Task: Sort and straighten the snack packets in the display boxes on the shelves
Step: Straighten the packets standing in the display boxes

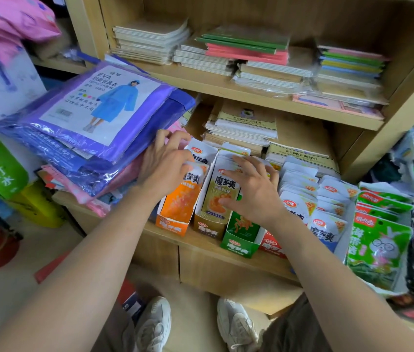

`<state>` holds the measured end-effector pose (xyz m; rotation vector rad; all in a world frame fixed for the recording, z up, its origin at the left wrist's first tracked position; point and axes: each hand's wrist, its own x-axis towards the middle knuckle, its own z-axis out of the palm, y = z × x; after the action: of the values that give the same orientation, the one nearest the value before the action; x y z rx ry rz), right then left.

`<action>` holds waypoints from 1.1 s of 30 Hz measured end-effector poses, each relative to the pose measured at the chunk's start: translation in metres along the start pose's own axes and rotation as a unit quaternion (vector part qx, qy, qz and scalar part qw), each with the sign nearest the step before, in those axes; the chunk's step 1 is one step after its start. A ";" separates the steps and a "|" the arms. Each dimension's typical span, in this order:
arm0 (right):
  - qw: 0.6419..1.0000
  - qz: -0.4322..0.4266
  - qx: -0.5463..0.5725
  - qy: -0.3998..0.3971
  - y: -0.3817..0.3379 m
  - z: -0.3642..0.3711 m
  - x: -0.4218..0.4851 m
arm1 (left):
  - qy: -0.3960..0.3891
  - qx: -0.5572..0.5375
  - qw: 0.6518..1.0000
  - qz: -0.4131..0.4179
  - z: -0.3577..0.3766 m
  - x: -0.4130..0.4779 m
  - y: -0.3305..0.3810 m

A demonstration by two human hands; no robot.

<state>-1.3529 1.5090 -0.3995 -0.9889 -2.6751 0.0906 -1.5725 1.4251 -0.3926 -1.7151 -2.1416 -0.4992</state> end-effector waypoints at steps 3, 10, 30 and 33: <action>1.000 -0.001 0.004 -0.003 0.001 0.000 0.000 | 0.098 -0.018 0.994 -0.037 0.002 0.001 0.008; 1.000 0.003 0.004 -0.012 0.000 -0.001 -0.001 | -0.006 0.034 0.999 0.019 0.024 -0.005 0.005; 1.000 0.005 0.025 -0.011 0.002 -0.002 -0.001 | -0.221 0.024 0.971 0.087 -0.018 0.023 -0.001; 0.999 0.005 0.039 -0.007 0.002 -0.004 0.000 | -0.224 -0.039 0.972 0.066 -0.026 0.022 -0.005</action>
<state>-1.3504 1.5099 -0.3959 -0.9801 -2.6581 0.2016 -1.5809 1.4306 -0.3599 -2.1643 -2.2990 -0.1691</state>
